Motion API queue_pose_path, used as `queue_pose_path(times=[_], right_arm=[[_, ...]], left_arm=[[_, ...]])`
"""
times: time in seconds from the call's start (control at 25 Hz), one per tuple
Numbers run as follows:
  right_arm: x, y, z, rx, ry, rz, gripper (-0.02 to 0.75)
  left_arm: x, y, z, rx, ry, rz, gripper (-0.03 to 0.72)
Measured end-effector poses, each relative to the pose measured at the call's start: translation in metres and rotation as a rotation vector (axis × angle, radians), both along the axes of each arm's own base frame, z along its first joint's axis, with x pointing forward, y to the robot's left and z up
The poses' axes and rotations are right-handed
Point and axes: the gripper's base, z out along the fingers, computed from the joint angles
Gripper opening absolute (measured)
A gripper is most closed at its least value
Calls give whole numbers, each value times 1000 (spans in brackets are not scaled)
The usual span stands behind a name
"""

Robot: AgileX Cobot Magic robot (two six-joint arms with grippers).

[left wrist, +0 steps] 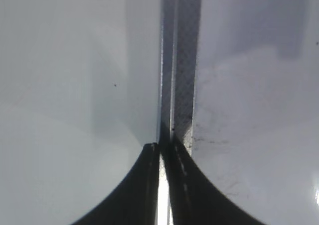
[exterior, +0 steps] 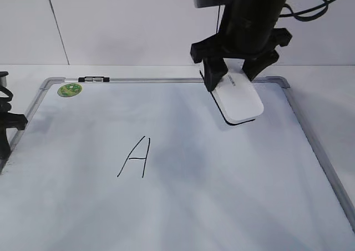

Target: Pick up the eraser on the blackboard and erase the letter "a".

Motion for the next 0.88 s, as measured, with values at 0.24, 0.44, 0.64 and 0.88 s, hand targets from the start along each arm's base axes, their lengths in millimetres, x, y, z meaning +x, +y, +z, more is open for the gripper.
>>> queue_pose_path(times=[0.24, 0.44, 0.64, 0.88], right_arm=[[-7, -31, 21, 13, -37, -71, 559], [-16, -60, 27, -14, -41, -138, 559], [-24, -81, 23, -42, -22, -190, 559], [-27, -109, 5, -74, 43, -270, 559]], left_arm=[[0, 0, 0, 0, 0, 0, 32], [0, 0, 0, 0, 0, 0, 32], [0, 0, 0, 0, 0, 0, 32], [0, 0, 0, -2, -1, 1, 32]])
